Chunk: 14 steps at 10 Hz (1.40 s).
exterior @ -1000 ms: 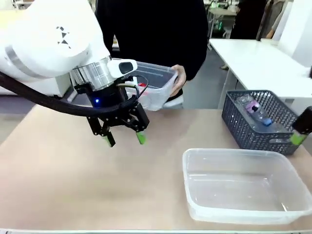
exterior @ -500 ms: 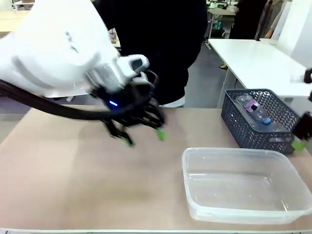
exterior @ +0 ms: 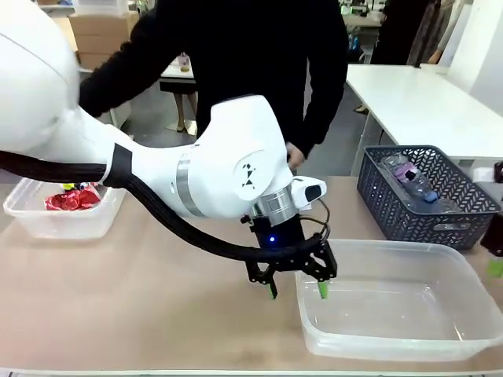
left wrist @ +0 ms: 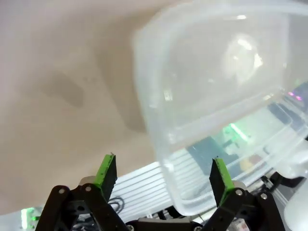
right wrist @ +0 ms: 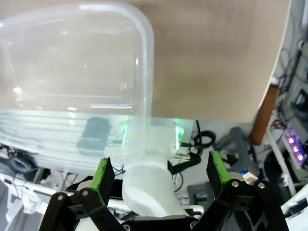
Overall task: Sort the waste into each basket.
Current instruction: Pick up the Organizing box on the right side of the table and lift it.
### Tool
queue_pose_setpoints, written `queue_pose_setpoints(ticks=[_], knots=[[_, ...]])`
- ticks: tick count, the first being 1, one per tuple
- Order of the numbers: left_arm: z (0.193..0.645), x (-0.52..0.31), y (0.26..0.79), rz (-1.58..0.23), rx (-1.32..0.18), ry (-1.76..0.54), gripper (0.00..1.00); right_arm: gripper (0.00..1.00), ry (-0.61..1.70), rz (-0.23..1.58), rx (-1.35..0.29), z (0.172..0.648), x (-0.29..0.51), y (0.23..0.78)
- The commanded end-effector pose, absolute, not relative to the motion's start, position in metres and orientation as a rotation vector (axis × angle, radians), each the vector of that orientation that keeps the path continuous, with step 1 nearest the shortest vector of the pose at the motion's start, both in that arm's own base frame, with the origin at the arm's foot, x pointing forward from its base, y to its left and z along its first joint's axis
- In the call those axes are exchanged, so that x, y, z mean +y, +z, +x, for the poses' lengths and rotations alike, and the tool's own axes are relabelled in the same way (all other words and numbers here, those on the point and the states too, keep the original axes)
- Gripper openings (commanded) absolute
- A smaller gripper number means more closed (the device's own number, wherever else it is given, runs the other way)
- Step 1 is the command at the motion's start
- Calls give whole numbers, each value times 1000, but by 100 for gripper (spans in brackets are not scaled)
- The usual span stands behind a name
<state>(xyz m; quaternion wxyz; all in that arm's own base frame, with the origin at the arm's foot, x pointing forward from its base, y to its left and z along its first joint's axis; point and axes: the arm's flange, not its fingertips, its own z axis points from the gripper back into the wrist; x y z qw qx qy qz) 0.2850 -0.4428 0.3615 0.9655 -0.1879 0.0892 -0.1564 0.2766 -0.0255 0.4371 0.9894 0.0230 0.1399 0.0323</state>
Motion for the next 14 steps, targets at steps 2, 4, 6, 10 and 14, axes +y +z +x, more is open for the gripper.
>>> queue_pose_setpoints(ticks=[2, 4, 6, 10, 14], knots=[[276, -445, 371, -421, 174, -320, 100, 100, 90, 29, 246, 266, -18, 454], [284, -444, 364, -385, 179, -317, 100, 100, 70, 36, 279, 278, -23, 439], [285, -452, 362, -374, 178, -298, 100, 100, 104, 63, 365, 272, -17, 401], [289, -455, 359, -389, 179, -267, 100, 100, 56, 91, 448, 244, -18, 329], [290, -455, 358, -399, 187, -236, 100, 100, 85, 63, 442, 236, -7, 319]])
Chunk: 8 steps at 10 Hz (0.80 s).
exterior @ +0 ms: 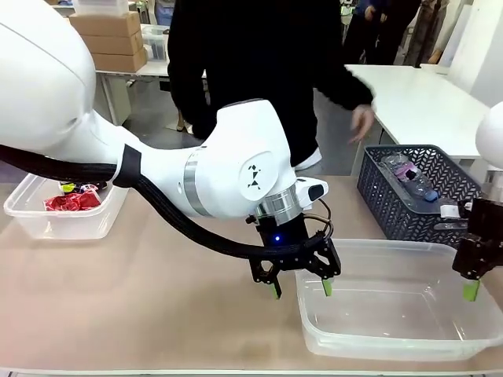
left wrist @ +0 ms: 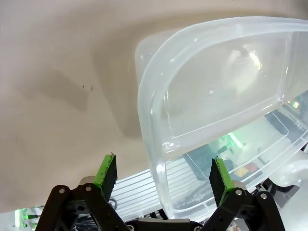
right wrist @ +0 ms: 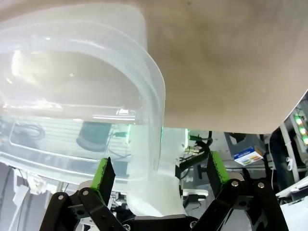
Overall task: Sort the waste into each basket.
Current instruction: Pick up the Organizing box on the right side of the table and lift it.
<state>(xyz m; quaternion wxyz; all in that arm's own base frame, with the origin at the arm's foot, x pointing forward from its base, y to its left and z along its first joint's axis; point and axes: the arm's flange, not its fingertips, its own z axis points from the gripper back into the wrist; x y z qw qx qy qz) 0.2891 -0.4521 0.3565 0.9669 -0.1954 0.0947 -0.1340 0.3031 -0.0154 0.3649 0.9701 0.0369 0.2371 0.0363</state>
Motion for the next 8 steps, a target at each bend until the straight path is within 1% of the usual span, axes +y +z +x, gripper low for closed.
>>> queue_pose_setpoints(ticks=[1, 2, 3, 4, 5, 6, 8], knots=[[290, -455, 358, -397, 194, -227, 100, 100, 91, 63, 441, 236, -6, 319], [290, -454, 358, -391, 198, -220, 100, 100, 91, 64, 434, 236, -5, 318], [290, -454, 359, -394, 194, -230, 94, 100, 93, 86, 425, 235, -2, 316], [290, -454, 360, -383, 193, -222, 40, 52, 102, 89, 425, 233, 1, 312], [290, -454, 361, -377, 195, -217, 34, 48, 94, 89, 436, 233, 4, 307], [290, -453, 362, -376, 190, -213, 0, 0, 70, 93, 447, 232, 5, 302], [291, -452, 363, -368, 180, -202, 0, 0, 69, 100, 456, 229, 6, 297]])
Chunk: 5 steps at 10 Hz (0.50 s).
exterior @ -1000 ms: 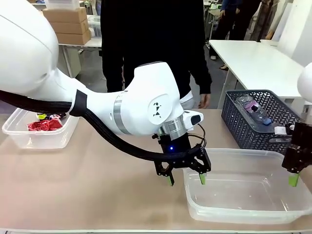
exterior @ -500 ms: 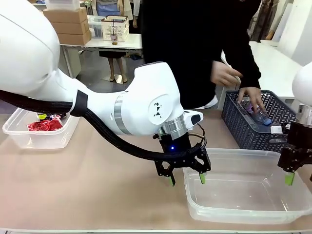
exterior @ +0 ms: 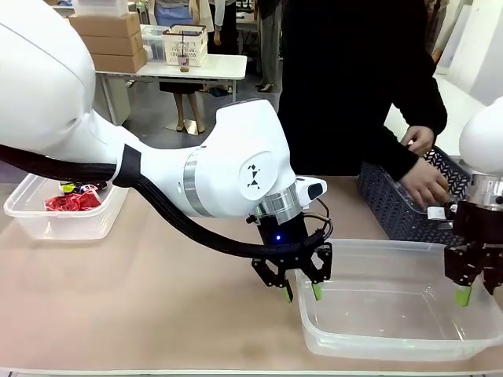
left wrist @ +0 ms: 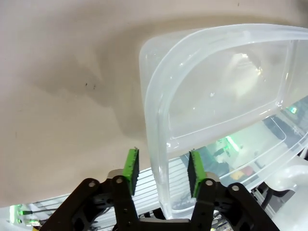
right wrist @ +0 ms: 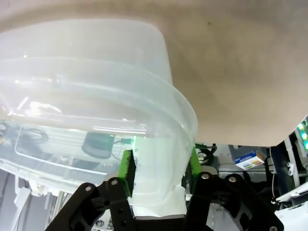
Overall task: Sort the waste into each basket.
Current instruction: Pick up the Organizing box on the right side of the table and lift it.
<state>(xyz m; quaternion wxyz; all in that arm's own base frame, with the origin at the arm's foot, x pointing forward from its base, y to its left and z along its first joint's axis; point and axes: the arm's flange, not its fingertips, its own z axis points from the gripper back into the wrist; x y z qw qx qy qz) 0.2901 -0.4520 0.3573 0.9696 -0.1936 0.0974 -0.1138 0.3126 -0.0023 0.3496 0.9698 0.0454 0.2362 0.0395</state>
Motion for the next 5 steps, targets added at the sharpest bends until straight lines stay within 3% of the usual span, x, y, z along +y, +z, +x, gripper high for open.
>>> queue_pose_setpoints(ticks=[1, 2, 3, 5], knots=[[292, -452, 364, -364, 174, -196, 13, 21, 67, 99, 450, 228, 3, 300], [293, -452, 363, -353, 170, -183, 3, 12, 51, 95, 441, 227, 0, 303], [293, -452, 363, -344, 181, -175, 0, 0, 33, 96, 417, 227, -3, 309], [294, -452, 362, -331, 201, -162, 0, 0, 16, 107, 393, 227, -7, 315]])
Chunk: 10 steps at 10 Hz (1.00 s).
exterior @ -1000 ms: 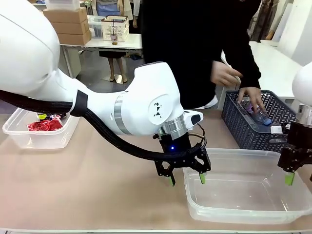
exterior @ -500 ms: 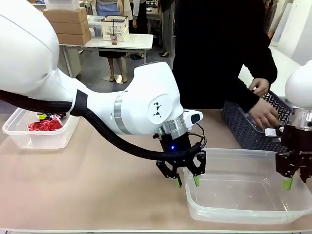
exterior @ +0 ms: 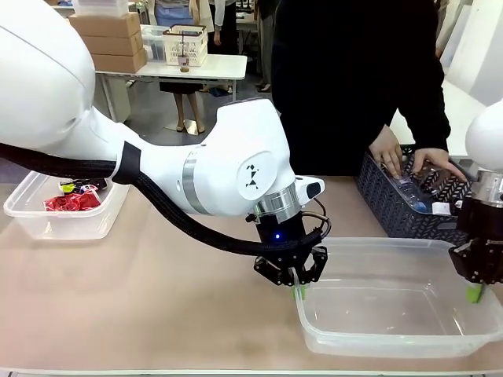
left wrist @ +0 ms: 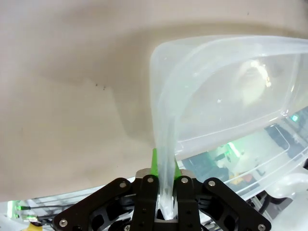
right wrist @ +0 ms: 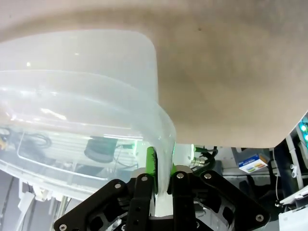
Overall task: Sort the waste into each basket.
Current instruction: Pick up the Organizing box on the right side of the table and lift it.
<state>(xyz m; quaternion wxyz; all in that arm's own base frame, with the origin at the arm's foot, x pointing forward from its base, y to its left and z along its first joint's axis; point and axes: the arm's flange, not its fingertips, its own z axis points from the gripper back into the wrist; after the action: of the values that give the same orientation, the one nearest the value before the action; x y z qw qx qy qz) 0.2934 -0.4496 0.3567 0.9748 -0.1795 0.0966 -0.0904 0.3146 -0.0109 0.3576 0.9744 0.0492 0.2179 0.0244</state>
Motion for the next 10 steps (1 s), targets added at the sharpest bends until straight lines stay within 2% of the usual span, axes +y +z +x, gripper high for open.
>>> queue_pose_setpoints(ticks=[1, 4, 6, 9, 10], knots=[[295, -451, 360, -322, 212, -155, 0, 0, 17, 116, 388, 227, -7, 318], [293, -442, 374, -318, 227, -158, 0, 0, 13, 96, 396, 232, -8, 328], [289, -420, 412, -328, 211, -188, 0, 0, 29, 75, 401, 243, -2, 360], [301, -356, 495, -318, 179, -146, 0, 0, 84, 65, 404, 266, 23, 467], [307, -332, 510, -337, 167, -146, 0, 0, 90, 134, 420, 280, 36, 501]])
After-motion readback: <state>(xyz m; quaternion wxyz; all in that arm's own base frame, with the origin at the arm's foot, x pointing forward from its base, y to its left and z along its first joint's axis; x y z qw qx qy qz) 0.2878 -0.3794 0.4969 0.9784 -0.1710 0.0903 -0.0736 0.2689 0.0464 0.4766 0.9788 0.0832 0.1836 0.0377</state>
